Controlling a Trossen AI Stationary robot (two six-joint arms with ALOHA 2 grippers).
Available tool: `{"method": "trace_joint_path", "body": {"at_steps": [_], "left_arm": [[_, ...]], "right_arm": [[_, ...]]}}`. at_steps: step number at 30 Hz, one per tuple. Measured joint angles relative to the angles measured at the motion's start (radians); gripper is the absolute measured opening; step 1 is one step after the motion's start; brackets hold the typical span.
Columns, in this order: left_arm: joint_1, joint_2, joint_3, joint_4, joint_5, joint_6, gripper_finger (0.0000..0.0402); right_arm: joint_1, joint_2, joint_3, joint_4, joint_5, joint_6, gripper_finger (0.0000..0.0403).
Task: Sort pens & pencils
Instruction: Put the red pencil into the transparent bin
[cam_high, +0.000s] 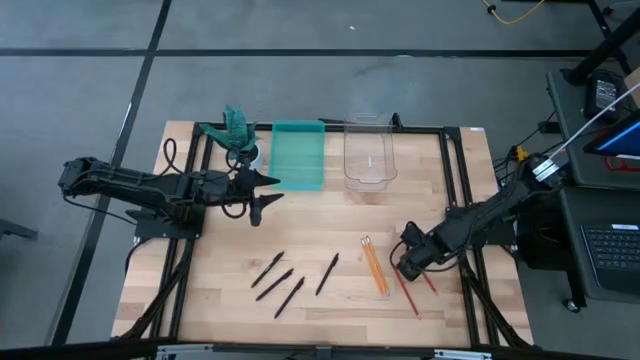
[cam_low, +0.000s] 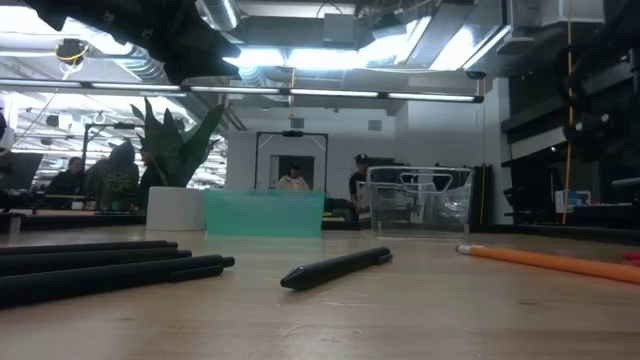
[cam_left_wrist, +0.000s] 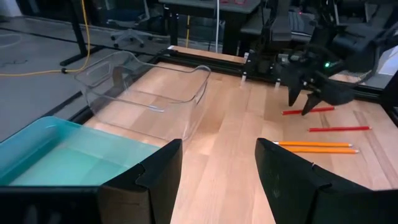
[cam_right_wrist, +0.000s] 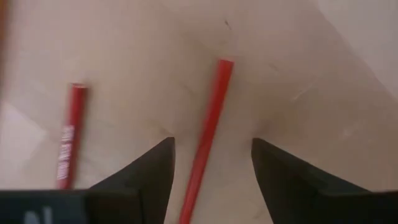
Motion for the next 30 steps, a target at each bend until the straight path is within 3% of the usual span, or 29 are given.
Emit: {"method": "trace_joint_path", "body": {"at_steps": [9,26,30], "left_arm": [[0.000,0.000,0.000,-0.001,0.000,0.000,0.0198],[0.000,0.000,0.000,-0.001,0.000,0.000,0.0198],[0.000,0.000,0.000,-0.001,0.000,0.000,0.0198]], "right_arm": [[-0.008,0.059,0.006,0.001,-0.034,0.004,0.0202],[-0.007,0.058,0.003,0.032,-0.047,0.052,0.0020],[-0.007,0.058,0.003,0.032,-0.045,0.071,0.0012]]}}
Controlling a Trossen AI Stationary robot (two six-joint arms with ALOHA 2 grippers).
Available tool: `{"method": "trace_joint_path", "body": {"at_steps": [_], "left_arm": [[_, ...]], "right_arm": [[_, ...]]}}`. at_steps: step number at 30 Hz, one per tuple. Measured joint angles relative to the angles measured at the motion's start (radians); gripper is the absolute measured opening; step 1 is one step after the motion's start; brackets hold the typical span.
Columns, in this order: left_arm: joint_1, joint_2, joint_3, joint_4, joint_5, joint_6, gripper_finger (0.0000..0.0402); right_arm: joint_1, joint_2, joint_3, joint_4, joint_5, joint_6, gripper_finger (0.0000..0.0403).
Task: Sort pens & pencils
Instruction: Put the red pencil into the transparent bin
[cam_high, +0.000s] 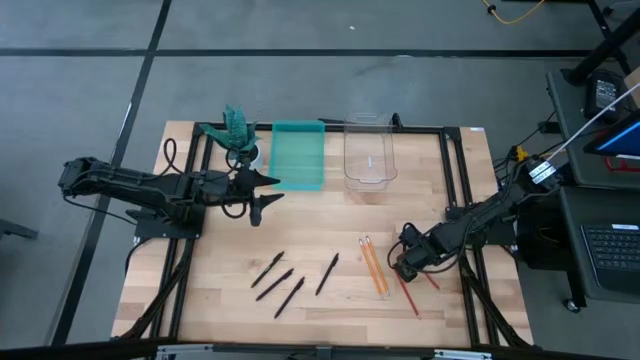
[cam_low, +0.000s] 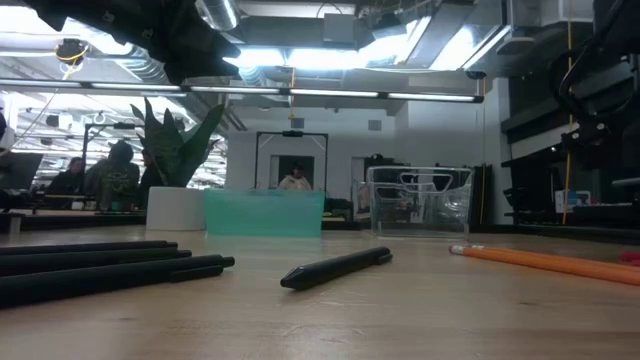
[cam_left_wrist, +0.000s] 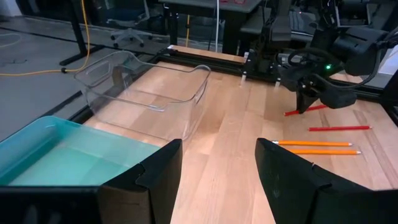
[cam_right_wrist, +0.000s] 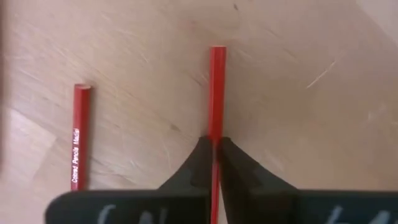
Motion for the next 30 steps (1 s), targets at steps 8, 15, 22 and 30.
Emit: {"method": "trace_joint_path", "body": {"at_steps": [8,15,22,30], "left_arm": [[0.000,0.000,0.000,0.000,0.000,0.000,0.0198],[0.000,0.000,0.000,0.000,0.000,0.000,0.0198],[0.000,0.000,0.000,0.000,0.000,0.000,0.0198],[0.000,0.000,0.000,0.000,0.000,0.000,0.0198]], "right_arm": [[0.001,-0.030,0.031,-0.043,0.013,0.029,0.0006],[0.000,-0.107,0.090,-0.091,0.064,0.021,0.0002],[-0.011,-0.148,0.093,-0.092,0.087,0.010,0.0002],[-0.116,-0.202,0.094,-0.051,0.099,-0.114,0.0001]]}}
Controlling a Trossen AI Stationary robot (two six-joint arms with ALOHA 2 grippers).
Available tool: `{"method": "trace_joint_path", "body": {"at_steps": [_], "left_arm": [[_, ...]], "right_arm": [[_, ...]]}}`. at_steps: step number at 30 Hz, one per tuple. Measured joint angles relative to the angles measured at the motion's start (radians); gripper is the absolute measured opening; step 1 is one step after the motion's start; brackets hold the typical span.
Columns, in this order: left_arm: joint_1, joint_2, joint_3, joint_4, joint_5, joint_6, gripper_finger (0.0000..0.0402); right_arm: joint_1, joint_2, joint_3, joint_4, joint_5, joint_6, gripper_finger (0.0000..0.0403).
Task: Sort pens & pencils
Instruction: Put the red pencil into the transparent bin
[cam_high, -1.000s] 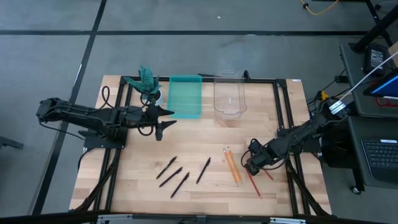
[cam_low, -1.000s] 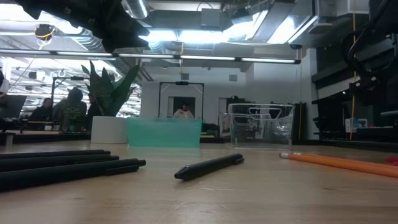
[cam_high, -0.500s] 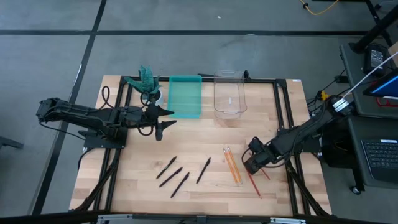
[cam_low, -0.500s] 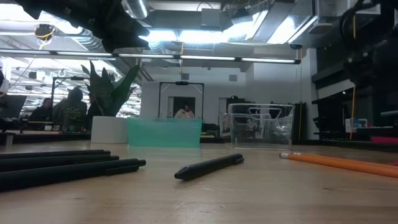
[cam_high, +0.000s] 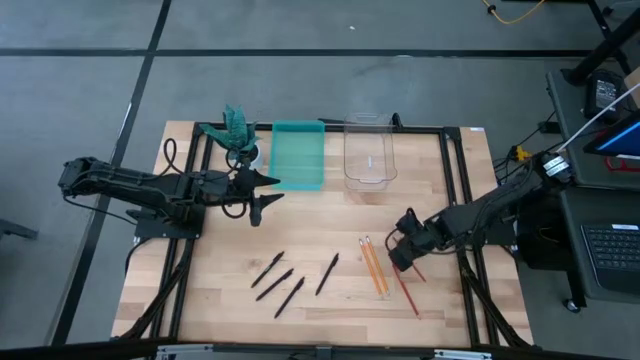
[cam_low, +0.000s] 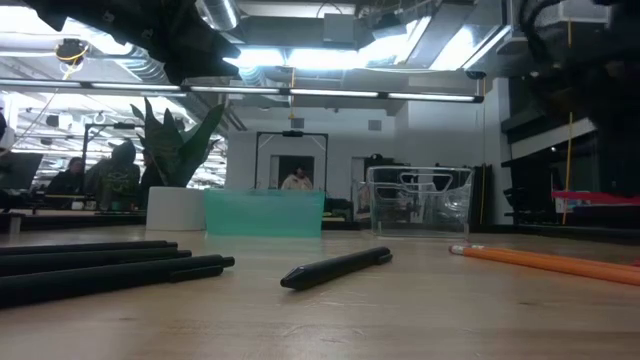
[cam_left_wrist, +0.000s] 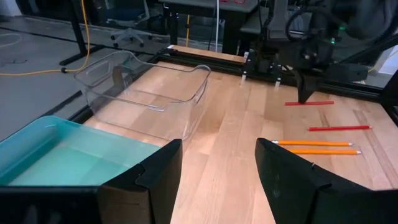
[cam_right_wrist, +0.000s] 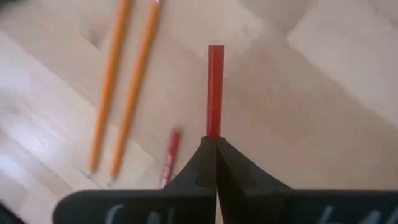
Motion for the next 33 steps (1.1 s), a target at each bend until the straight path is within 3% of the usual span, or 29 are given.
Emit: {"method": "trace_joint_path", "body": {"at_steps": [6,15,24,33], "left_arm": [[0.000,0.000,0.000,0.000,0.000,0.000,0.0198],[0.000,0.000,0.000,0.000,0.000,0.000,0.0198],[0.000,0.000,0.000,0.000,0.000,0.000,0.0198],[0.000,0.000,0.000,-0.001,0.000,0.000,0.0198]], "right_arm": [[-0.145,-0.080,0.023,0.072,-0.001,-0.214,0.0001],[-0.425,-0.174,0.216,0.069,-0.002,-0.533,0.0001],[-0.705,-0.133,0.405,0.070,-0.035,-0.770,0.0000],[-0.965,0.008,0.436,0.161,-0.183,-0.929,0.0000]]}}
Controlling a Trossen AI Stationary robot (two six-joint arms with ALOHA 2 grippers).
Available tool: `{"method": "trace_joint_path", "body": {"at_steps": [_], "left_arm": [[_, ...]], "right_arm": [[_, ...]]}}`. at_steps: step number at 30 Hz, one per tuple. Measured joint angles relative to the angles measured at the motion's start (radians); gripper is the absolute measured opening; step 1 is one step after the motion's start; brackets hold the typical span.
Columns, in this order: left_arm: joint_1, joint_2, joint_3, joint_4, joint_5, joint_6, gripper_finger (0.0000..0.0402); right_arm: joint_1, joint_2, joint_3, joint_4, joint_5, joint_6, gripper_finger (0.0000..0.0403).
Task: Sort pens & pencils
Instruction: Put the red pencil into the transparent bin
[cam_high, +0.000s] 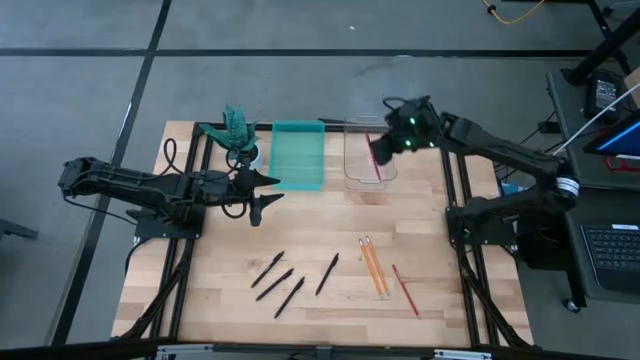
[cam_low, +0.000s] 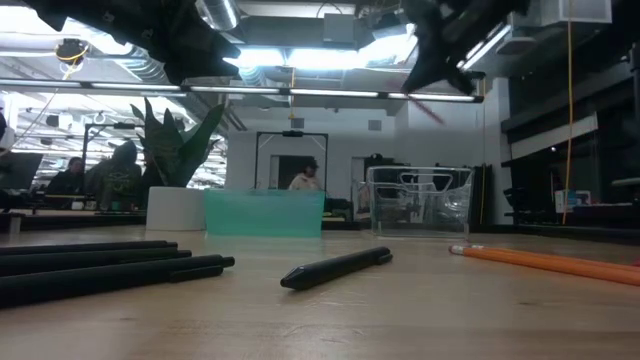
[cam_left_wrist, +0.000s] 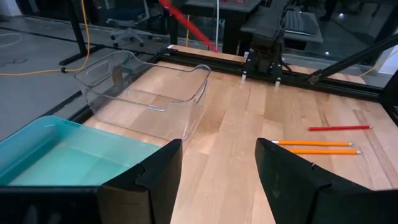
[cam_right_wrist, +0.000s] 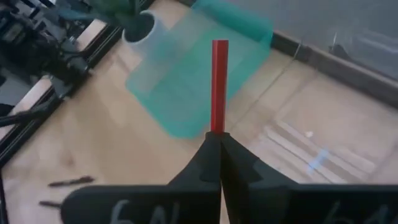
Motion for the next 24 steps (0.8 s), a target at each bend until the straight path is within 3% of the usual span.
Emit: {"method": "trace_joint_path", "body": {"at_steps": [4,11,24], "left_arm": [[0.000,0.000,0.000,0.000,0.000,0.000,0.0198],[0.000,0.000,0.000,0.000,0.000,-0.001,0.0198],[0.000,0.000,0.000,0.000,0.000,-0.004,0.0198]], "right_arm": [[-0.108,0.078,0.000,0.094,-0.099,-0.028,0.0000],[-0.227,0.213,0.001,0.095,-0.137,-0.025,0.0000],[-0.262,0.393,0.001,0.093,-0.186,0.072,0.0000]]}}
